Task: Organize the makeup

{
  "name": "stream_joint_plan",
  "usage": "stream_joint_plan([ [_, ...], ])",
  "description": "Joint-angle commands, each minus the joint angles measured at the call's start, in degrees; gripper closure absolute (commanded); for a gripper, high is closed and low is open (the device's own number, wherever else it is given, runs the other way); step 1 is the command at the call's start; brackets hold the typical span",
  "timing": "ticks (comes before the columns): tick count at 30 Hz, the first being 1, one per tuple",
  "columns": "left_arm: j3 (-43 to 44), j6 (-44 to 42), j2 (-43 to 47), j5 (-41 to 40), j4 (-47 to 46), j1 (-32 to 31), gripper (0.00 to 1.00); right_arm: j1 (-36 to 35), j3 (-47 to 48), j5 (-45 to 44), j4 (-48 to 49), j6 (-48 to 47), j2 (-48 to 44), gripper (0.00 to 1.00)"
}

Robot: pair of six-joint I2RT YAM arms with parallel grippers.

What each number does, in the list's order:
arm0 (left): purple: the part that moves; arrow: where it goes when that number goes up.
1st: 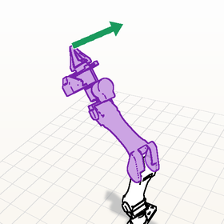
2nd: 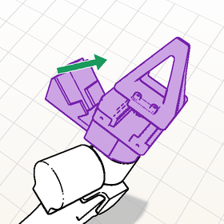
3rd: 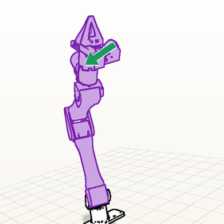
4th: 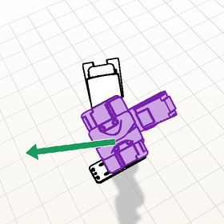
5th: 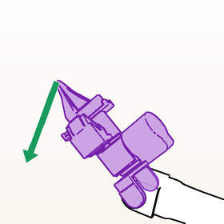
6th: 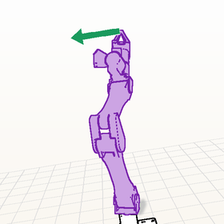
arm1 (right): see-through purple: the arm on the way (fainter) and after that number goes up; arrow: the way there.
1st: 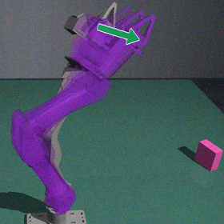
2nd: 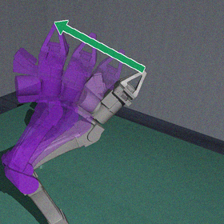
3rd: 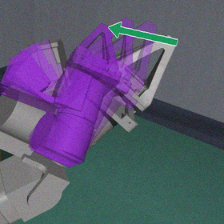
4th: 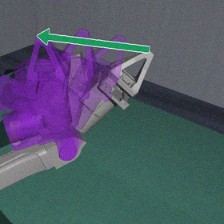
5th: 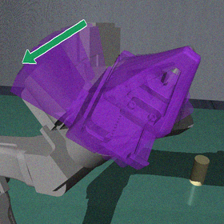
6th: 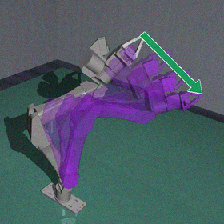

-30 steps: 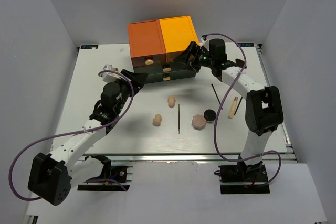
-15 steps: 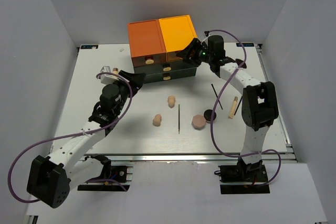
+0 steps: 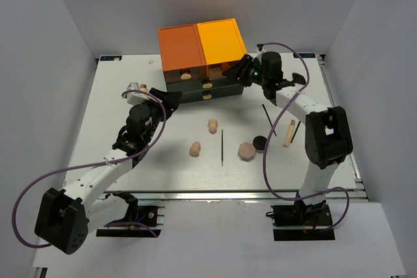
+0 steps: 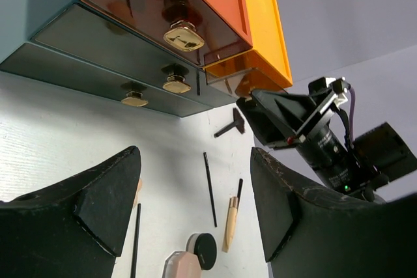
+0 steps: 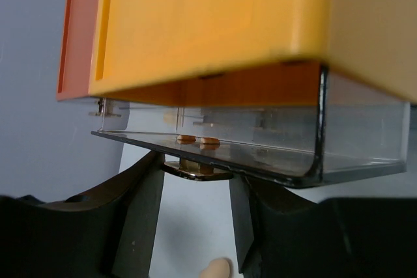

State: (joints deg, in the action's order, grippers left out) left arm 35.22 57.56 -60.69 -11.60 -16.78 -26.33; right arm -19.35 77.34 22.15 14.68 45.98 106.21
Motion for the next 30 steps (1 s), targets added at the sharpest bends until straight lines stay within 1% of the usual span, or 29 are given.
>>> stream_joint_plan([
  [1, -0.6, -0.8, 0.7, -0.7, -1.0, -0.1, 0.23, 0.9, -3.9, -0.5, 3.5, -1.5, -5.4, 0.74],
  [4, -0.8, -1.8, 1.6, -2.5, 0.9, -0.1, 0.23, 0.9, -7.5, 0.5, 2.7, -1.2, -9.5, 0.74],
  [8, -0.6, -4.5, 3.6, -5.8, 5.1, -0.2, 0.22, 0.9, -16.8, 2.2, 0.8, -1.2, -16.7, 0.71],
  [10, -0.3, -6.6, 4.1, -6.0, 6.2, 0.0, 0.18, 0.9, -19.7, 2.5, 0.7, -1.3, -20.9, 0.69],
  [11, 0.5, -8.3, 4.1, -5.6, 7.9, 0.0, 0.15, 0.9, -21.6, 2.4, 0.7, -1.8, -23.2, 0.67],
  [12, 1.0, -9.2, 4.0, -5.1, 8.9, 0.0, 0.15, 0.9, -22.3, 2.4, 0.7, -1.8, -23.9, 0.63],
  [13, 1.4, -10.3, 3.7, -4.1, 9.6, 0.0, 0.13, 0.9, -22.8, 3.0, 0.9, -1.7, -24.4, 0.56],
  [14, 1.9, -11.7, 3.3, -3.0, 10.4, 0.0, 0.12, 0.9, -23.0, 3.3, 0.9, -1.8, -24.6, 0.47],
  [15, 3.2, -14.5, 2.1, 0.5, 11.0, 0.0, 0.12, 0.9, -23.0, 3.9, 0.8, -2.2, -24.3, 0.30],
  [17, 5.1, -18.6, 0.1, 4.4, 13.5, 0.0, 0.11, 0.9, -22.8, 6.0, 1.1, -3.1, -23.7, 0.13],
  [18, 7.0, -20.2, -2.3, 9.1, 14.5, 0.0, 0.08, 1.0, -22.0, 6.8, 0.5, -4.8, -23.1, 0.12],
  [19, 8.0, -21.9, -3.5, 11.2, 15.4, 0.0, 0.04, 0.9, -21.5, 7.8, -0.2, -6.0, -22.9, 0.11],
  [20, 8.9, -24.7, -4.6, 14.0, 17.7, -0.1, 0.02, 0.9, -21.4, 8.5, -0.5, -7.3, -23.0, 0.11],
  [21, 9.8, -25.8, -5.7, 18.0, 19.0, -0.1, 0.02, 0.9, -21.5, 9.6, -1.1, -9.7, -23.1, 0.11],
  [23, 9.5, -28.5, -7.4, 20.6, 20.3, 0.0, 0.02, 1.0, -21.4, 13.7, -2.7, -12.5, -23.4, 0.11],
  [24, 8.6, -29.3, -7.7, 22.9, 20.4, -0.1, 0.02, 0.9, -21.6, 17.8, -4.2, -15.7, -23.5, 0.11],
  [26, 7.4, -31.4, -7.5, 24.7, 20.0, -0.4, 0.02, 0.9, -22.1, 21.7, -5.5, -18.5, -23.9, 0.11],
  [27, 6.9, -32.1, -7.3, 26.0, 19.8, -0.5, 0.02, 0.9, -22.3, 23.6, -6.3, -21.8, -24.1, 0.11],
  [28, 5.5, -32.7, -7.0, 26.4, 19.2, -1.1, 0.02, 0.9, -22.9, 28.6, -6.9, -23.4, -24.2, 0.11],
  [30, 3.6, -35.4, -5.8, 27.0, 18.1, -2.5, 0.02, 0.9, -22.9, 31.4, -9.4, -27.5, -25.0, 0.11],
])
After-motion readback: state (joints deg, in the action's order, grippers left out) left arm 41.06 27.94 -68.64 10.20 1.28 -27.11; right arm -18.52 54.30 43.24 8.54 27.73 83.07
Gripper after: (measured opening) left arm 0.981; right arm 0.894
